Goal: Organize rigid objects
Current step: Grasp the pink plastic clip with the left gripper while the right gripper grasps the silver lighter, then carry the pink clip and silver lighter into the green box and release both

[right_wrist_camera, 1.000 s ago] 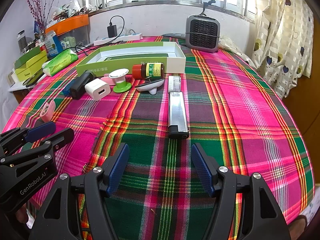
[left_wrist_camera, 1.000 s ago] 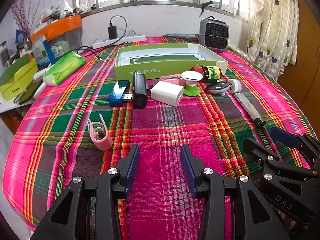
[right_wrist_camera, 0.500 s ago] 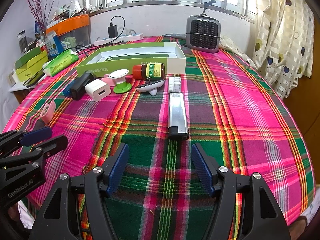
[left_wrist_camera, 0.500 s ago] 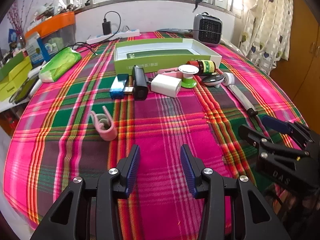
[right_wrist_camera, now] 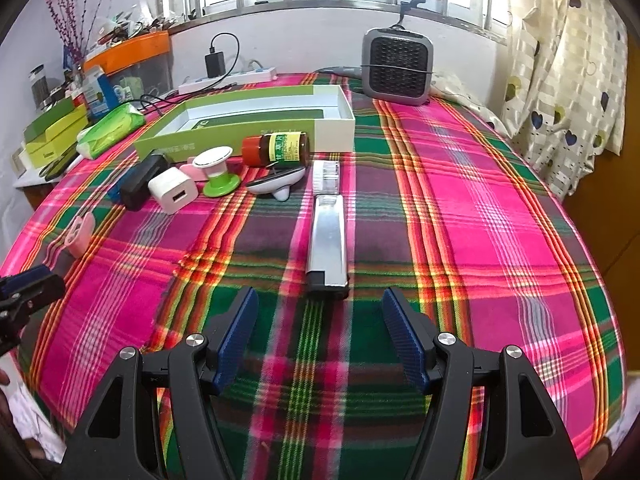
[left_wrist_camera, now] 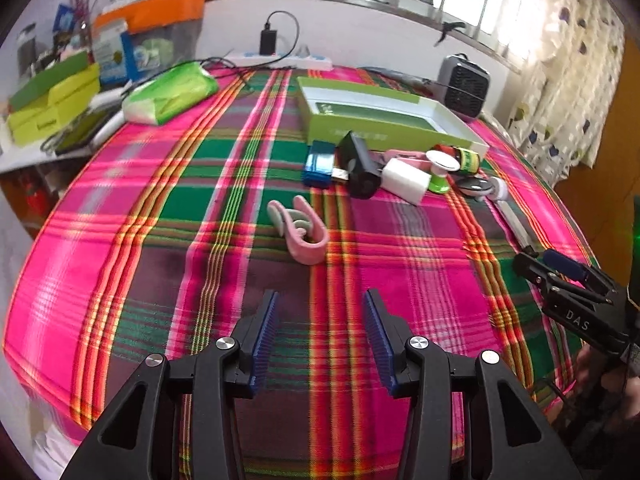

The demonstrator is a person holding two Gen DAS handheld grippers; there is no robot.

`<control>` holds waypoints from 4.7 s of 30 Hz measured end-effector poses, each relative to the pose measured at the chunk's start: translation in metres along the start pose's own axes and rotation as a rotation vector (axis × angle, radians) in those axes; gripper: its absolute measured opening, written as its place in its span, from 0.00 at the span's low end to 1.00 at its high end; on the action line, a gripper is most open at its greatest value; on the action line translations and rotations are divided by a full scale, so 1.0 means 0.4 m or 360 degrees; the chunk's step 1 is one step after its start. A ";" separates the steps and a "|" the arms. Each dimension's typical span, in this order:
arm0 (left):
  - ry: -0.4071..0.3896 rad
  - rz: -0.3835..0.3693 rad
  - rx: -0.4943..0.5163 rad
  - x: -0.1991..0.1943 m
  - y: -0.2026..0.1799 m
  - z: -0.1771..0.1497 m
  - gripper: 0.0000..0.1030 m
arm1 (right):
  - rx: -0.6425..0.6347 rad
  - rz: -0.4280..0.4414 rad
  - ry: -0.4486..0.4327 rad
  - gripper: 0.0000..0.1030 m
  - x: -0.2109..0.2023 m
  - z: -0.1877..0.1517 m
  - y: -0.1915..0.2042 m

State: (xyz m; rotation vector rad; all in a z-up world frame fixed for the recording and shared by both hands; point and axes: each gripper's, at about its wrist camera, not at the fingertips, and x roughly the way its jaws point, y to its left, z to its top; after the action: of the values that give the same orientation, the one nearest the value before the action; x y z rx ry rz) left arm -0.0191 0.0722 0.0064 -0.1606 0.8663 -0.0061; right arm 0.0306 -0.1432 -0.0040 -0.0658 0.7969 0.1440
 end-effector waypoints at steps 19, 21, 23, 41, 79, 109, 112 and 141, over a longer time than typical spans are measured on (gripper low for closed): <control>-0.0003 0.0057 -0.0014 0.079 0.006 0.093 0.41 | 0.0031 -0.0022 0.0051 0.63 0.051 0.055 -0.021; -0.0009 0.0039 -0.0020 0.080 0.014 0.094 0.41 | 0.0032 -0.0023 0.0055 0.63 0.056 0.061 -0.026; -0.0018 0.0020 -0.0039 0.079 0.024 0.093 0.41 | 0.0035 -0.0026 0.0054 0.63 0.057 0.062 -0.029; -0.0014 0.0053 -0.0034 0.087 0.036 0.103 0.25 | 0.0066 -0.0049 0.0044 0.26 0.054 0.069 -0.059; -0.0160 0.0042 0.0100 0.030 -0.010 0.234 0.22 | 0.0040 0.0024 -0.0091 0.24 -0.001 0.153 -0.054; -0.0100 -0.0085 0.0159 0.236 -0.048 0.518 0.22 | -0.0064 0.0231 -0.0053 0.24 0.168 0.421 -0.021; -0.0071 -0.0061 0.0153 0.277 -0.044 0.535 0.22 | -0.0076 0.0225 -0.0014 0.24 0.208 0.438 -0.017; 0.0124 -0.0016 0.0219 0.436 -0.071 0.545 0.22 | -0.0123 0.0181 0.0231 0.24 0.405 0.473 -0.009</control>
State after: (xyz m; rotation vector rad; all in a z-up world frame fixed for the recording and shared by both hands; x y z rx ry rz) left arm 0.2610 0.0620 0.0171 -0.0359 0.9398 -0.0815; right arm 0.2768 -0.1084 0.0117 -0.1052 0.9402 0.2804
